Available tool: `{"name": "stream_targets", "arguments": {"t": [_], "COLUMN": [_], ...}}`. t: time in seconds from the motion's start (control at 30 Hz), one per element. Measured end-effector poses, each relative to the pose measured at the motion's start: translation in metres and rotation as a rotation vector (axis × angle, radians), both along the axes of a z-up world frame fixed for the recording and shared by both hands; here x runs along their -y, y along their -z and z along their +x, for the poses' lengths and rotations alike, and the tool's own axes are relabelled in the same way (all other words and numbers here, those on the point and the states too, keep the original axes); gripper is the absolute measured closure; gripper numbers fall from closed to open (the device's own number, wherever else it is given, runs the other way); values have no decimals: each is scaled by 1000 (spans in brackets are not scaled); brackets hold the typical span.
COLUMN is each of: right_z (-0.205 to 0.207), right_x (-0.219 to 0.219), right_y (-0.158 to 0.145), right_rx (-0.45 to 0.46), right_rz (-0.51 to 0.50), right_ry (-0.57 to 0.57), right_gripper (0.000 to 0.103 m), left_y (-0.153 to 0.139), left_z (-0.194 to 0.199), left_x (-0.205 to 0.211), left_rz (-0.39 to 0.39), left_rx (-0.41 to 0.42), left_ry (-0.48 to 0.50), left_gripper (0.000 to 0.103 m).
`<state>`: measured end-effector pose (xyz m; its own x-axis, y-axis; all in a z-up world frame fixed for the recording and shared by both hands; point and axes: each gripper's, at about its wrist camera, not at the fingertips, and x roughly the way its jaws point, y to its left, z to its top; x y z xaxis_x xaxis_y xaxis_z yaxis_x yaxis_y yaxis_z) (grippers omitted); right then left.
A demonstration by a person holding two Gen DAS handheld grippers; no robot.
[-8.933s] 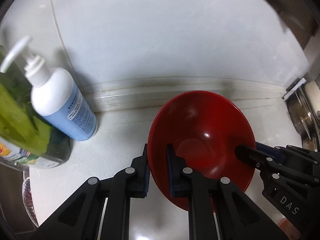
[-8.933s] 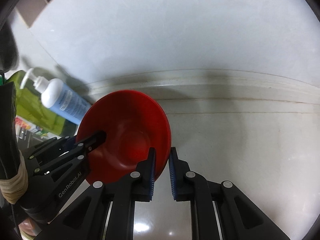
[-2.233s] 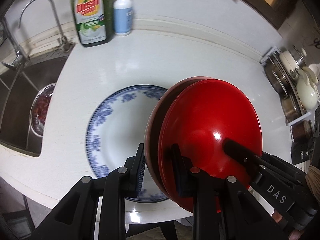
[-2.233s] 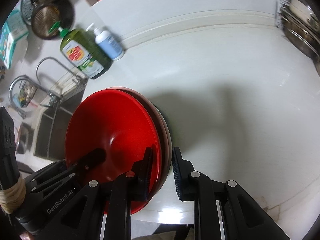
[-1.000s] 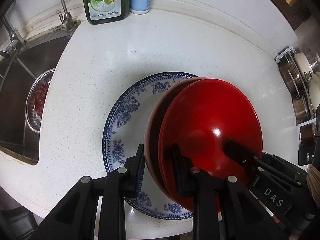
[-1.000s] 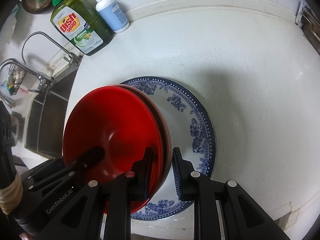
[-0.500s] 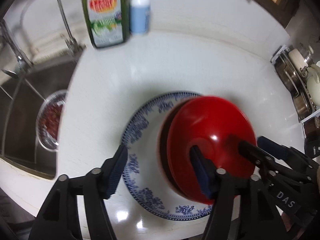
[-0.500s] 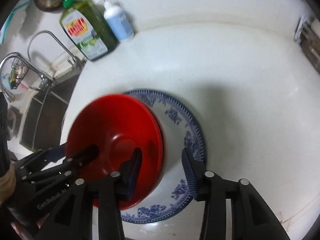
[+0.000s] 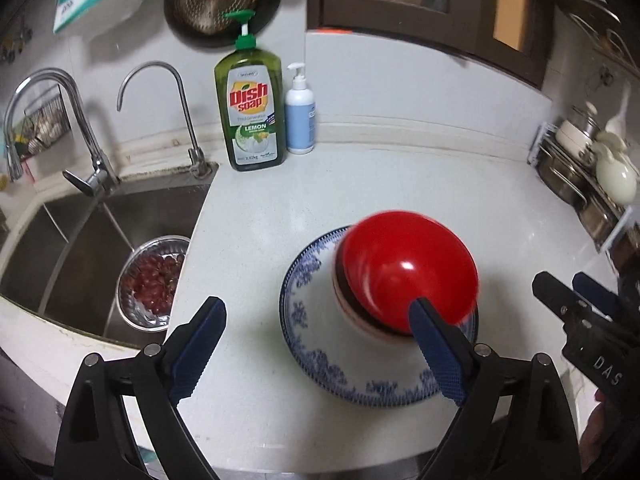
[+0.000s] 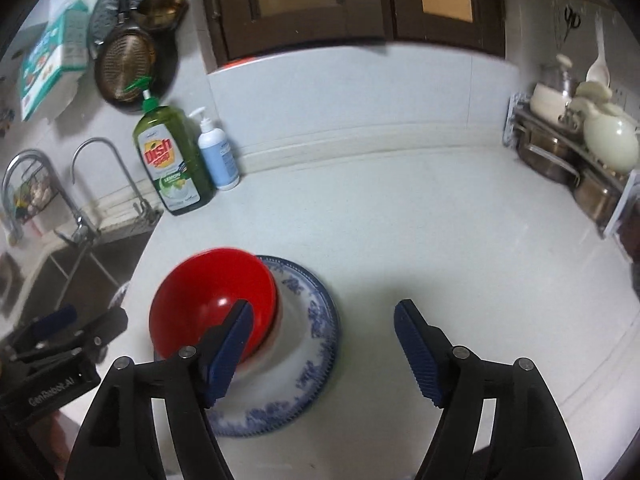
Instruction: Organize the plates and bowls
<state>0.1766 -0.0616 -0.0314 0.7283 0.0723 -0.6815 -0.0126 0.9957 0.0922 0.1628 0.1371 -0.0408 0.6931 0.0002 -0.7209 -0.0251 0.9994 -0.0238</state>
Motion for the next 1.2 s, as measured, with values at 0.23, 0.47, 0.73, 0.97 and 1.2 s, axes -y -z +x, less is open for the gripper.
{"name": "stream_targets", "arguments": {"t": [0.23,0.47,0.73,0.97,1.2], "right_z": [-52,-105,-167,-212,-243], "right_x": [13,21,32,39,45], "right_y": [1,-2,-15,-24,-31], "right_rx": [48,104,160,193,225], "right_rz": [-22,-60,-49,-44,-54], "right_ry": [-1,-25,-28,-25,-17], "right_gripper": [25,24,18,18,18], "left_y": [1,-1,-21,-32,-37], "left_z": [-61,-114,-173,-213,-242], "left_x": [14,23,32,41,49], "left_rz": [55,58,70,75,87], "left_rx": [85,138,249,311,331], "left_ry": [3,1,-23,-29,-25], "left_gripper": [8,8,3,0,0]}}
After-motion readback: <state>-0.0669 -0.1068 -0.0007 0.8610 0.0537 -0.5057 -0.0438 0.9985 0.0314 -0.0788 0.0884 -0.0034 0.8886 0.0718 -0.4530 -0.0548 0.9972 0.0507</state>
